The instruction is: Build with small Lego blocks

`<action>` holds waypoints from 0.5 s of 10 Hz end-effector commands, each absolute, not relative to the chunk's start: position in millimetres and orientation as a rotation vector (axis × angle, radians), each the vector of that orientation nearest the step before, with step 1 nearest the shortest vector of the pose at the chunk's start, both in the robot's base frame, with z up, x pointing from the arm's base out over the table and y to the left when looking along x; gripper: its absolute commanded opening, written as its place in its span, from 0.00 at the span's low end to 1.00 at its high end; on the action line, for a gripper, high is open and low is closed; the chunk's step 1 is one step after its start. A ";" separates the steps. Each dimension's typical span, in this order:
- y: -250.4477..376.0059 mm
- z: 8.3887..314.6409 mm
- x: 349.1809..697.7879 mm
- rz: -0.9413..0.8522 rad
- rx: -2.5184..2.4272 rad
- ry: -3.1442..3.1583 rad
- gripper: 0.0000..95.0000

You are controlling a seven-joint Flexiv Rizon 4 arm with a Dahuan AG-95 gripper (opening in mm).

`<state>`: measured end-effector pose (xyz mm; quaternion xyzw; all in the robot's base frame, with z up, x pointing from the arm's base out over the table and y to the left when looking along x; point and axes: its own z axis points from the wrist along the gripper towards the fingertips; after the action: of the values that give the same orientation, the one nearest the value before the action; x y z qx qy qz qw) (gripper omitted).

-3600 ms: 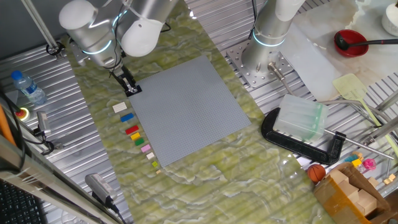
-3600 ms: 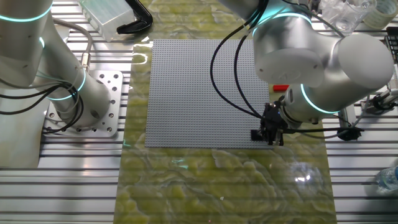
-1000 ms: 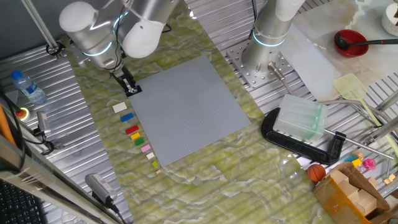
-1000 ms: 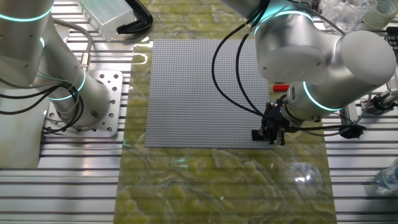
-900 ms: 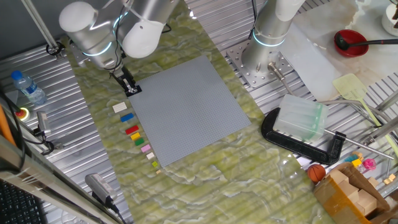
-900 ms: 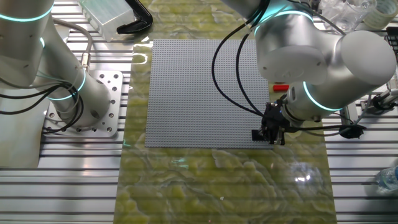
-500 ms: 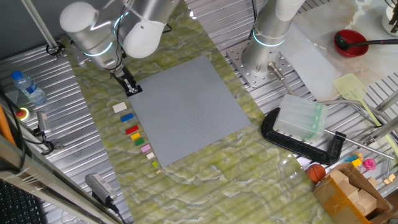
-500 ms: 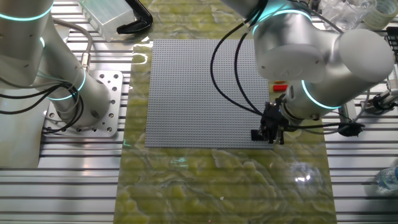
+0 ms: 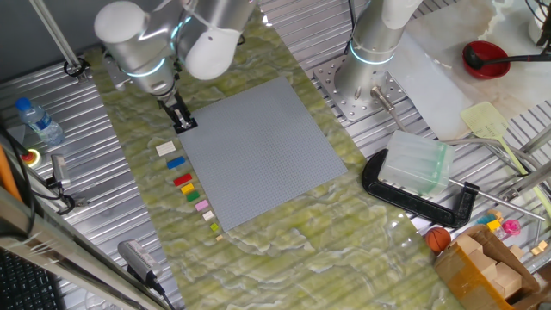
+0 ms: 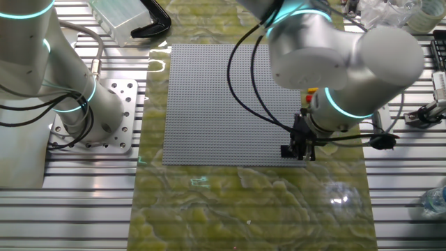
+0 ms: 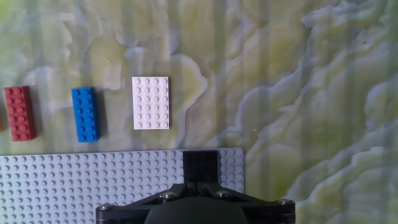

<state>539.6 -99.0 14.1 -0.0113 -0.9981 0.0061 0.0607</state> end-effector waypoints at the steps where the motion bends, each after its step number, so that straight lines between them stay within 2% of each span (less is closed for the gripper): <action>1: -99.8 -22.2 537.2 0.019 -0.039 -3.028 0.00; 5: -99.8 -24.2 538.4 0.020 -0.047 -3.041 0.00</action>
<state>542.4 -99.1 14.1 -0.0162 -0.9986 0.0063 0.0506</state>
